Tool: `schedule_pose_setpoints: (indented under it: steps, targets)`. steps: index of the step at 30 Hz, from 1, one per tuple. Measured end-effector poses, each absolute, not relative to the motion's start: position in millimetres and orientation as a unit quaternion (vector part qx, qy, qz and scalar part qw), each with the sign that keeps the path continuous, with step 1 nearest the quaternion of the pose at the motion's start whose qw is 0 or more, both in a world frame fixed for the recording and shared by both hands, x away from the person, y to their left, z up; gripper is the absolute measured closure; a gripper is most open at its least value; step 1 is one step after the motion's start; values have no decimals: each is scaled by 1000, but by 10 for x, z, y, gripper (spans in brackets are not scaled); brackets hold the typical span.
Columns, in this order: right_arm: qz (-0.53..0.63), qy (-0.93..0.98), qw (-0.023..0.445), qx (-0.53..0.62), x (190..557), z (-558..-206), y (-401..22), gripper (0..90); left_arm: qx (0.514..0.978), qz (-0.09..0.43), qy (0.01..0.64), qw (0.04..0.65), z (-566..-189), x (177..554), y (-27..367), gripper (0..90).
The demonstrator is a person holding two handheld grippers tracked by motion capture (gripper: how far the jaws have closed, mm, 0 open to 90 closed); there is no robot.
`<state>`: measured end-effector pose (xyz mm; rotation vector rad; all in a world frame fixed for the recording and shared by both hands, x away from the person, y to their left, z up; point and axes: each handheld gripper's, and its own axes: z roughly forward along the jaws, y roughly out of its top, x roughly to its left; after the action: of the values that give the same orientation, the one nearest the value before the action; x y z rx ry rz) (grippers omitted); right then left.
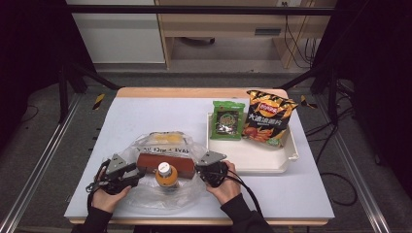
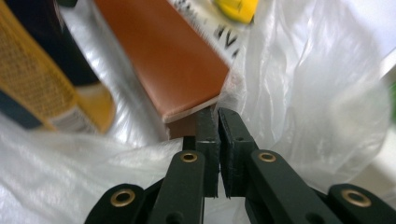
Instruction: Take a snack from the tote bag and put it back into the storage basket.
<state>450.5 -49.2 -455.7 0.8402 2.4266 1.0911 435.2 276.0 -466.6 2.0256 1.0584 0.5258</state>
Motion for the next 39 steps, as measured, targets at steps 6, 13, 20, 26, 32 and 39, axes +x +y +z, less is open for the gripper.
schedule_pose_setpoints:
  steps: [6,13,20,26,32,39]
  targets:
    - [385,862,151,292,4455,-4718,-483,873,795,207,419,387,-4667,4415,2761,581]
    - [407,857,124,291,4383,-4693,-517,824,793,199,422,392,-4686,4478,2781,587]
    - [473,827,151,263,4359,-4346,-503,677,776,208,419,423,-4507,4354,2826,572]
    - [472,827,151,264,4515,-4356,-348,553,771,217,414,431,-4409,4277,2870,591]
    - [454,836,147,270,4613,-4466,-308,378,783,208,420,408,-4545,4316,2888,591]
    - [423,857,155,252,4644,-4546,-268,347,792,199,421,395,-4667,4368,2870,590]
